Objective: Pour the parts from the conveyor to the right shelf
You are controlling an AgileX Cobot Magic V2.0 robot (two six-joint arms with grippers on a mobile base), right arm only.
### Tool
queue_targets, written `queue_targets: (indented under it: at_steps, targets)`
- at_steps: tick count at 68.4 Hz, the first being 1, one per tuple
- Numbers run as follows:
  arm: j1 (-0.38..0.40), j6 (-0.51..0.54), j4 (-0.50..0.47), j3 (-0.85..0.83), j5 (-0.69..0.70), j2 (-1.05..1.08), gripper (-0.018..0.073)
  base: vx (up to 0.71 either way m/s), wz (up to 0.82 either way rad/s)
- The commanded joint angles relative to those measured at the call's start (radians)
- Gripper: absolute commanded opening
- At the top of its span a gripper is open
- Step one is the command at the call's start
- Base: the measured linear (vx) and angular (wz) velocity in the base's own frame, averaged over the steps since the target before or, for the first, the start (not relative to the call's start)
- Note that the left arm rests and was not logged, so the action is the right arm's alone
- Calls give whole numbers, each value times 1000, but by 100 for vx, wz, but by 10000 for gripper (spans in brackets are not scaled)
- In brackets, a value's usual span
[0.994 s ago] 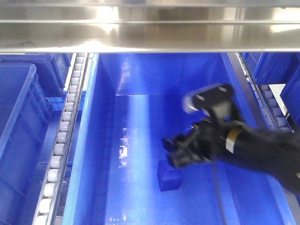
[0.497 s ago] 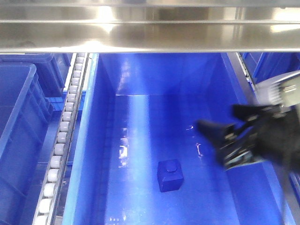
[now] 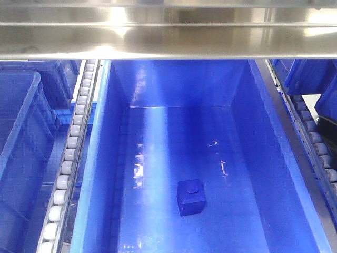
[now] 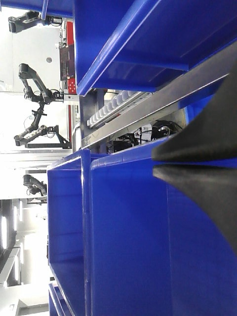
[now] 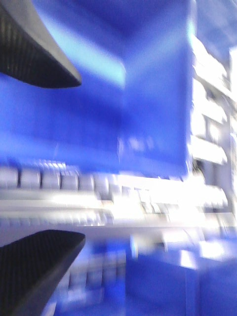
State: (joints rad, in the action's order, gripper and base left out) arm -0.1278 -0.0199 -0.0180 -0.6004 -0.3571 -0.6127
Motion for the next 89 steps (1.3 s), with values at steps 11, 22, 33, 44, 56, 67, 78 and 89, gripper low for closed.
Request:
queue_targets:
  at_steps: [11, 22, 33, 44, 56, 67, 78, 89]
  targets:
    - [33, -6, 2, 113, 63, 272, 568, 0, 0]
    - [33, 2, 8, 158, 14, 490, 568, 0, 0]
    - [33, 2, 7, 216, -37, 636, 568, 0, 0]
    - [30, 2, 5, 248, -35, 625, 568, 0, 0]
    - [30, 2, 6, 249, -36, 622, 568, 0, 0]
    - [30, 3, 11, 249, -58, 622, 554, 0, 0]
    - [30, 6, 11, 249, -70, 622, 419, 0, 0]
    - [30, 5, 10, 249, -41, 622, 127, 0, 0]
